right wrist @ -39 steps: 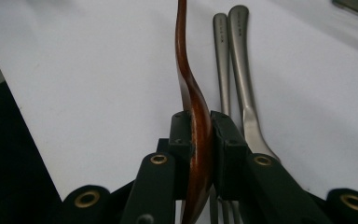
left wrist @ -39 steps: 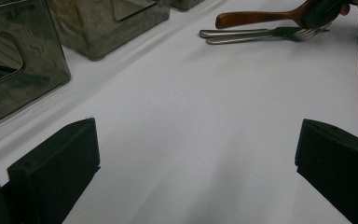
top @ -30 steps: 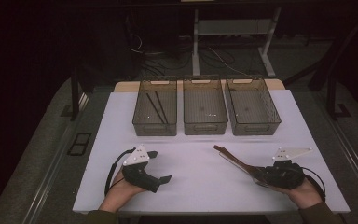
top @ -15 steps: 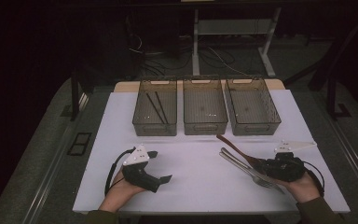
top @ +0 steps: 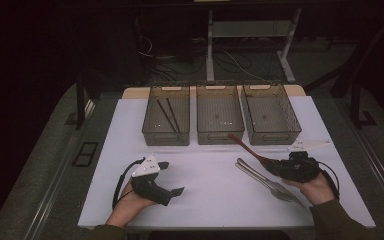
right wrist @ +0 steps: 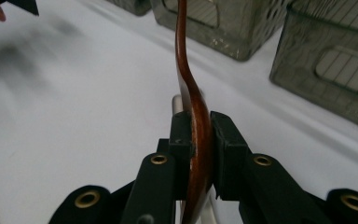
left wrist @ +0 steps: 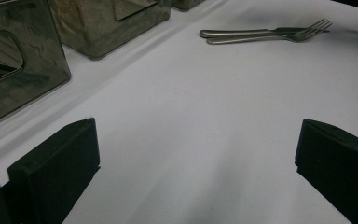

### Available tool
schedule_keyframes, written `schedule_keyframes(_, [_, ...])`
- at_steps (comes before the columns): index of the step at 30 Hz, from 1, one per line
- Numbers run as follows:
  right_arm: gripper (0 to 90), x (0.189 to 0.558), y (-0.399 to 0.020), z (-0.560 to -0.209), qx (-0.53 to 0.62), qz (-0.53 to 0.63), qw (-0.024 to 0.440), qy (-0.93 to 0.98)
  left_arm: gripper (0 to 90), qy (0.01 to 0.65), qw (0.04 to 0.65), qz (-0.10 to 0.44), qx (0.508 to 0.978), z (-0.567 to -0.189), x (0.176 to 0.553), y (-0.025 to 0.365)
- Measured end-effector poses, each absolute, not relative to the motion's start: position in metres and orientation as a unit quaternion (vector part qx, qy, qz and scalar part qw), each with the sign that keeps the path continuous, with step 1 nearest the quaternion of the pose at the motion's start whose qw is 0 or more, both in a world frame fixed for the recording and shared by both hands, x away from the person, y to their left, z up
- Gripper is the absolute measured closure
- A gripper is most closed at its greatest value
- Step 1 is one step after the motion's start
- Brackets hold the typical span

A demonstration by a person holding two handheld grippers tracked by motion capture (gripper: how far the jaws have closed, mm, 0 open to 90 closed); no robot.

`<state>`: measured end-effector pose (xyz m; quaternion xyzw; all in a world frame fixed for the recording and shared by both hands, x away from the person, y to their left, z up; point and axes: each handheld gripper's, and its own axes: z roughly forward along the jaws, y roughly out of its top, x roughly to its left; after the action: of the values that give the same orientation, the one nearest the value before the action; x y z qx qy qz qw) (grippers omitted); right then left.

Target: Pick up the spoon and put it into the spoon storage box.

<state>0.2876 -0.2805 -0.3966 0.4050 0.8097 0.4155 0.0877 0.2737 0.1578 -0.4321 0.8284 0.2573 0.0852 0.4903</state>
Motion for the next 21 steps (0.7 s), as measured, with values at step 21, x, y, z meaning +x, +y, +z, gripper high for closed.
schedule_keyframes(21, [79.8, 0.339, -0.251, -0.375, 0.425, 0.427, 0.108, 0.791, 0.0, 0.253, 0.488, 0.081, 0.832, -0.433, 0.274, 0.156])
